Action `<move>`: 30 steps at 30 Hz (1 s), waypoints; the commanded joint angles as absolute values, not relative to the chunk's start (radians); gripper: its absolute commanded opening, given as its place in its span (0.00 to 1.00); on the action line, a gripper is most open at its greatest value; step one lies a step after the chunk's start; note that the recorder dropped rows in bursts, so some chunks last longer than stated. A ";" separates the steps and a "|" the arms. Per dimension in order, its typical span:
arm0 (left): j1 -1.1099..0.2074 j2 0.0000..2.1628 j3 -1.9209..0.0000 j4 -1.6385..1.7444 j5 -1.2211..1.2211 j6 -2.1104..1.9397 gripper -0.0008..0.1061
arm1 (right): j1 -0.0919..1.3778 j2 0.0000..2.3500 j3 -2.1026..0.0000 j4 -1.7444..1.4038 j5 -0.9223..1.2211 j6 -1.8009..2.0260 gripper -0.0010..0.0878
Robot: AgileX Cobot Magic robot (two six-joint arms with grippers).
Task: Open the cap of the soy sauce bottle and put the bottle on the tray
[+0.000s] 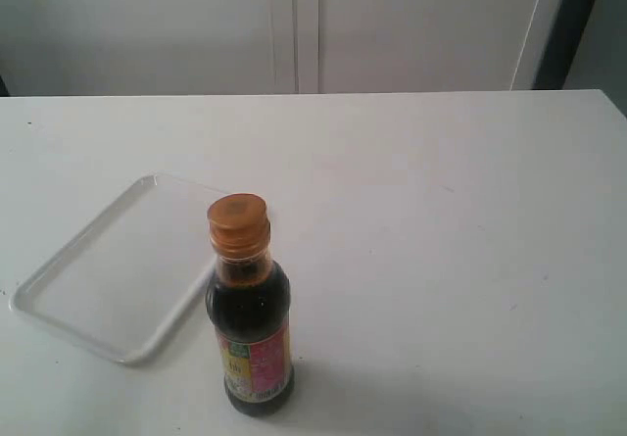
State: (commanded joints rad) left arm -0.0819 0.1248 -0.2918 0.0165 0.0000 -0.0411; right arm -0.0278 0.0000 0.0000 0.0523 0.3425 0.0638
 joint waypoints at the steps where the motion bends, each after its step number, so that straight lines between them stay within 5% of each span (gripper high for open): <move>1: -0.082 0.152 -0.321 0.017 0.015 -0.031 0.01 | -0.028 0.000 0.000 0.052 0.342 0.064 0.01; 14: -0.082 0.546 -0.584 0.017 -0.075 0.048 0.01 | -0.028 0.000 0.000 0.052 0.342 0.064 0.01; 22: -0.098 0.735 -0.479 0.048 -0.276 -0.074 0.01 | -0.028 0.000 0.000 0.052 0.342 0.064 0.01; 30: -0.142 0.877 -0.302 0.472 -0.592 -0.391 0.01 | -0.028 0.000 0.000 0.052 0.342 0.064 0.01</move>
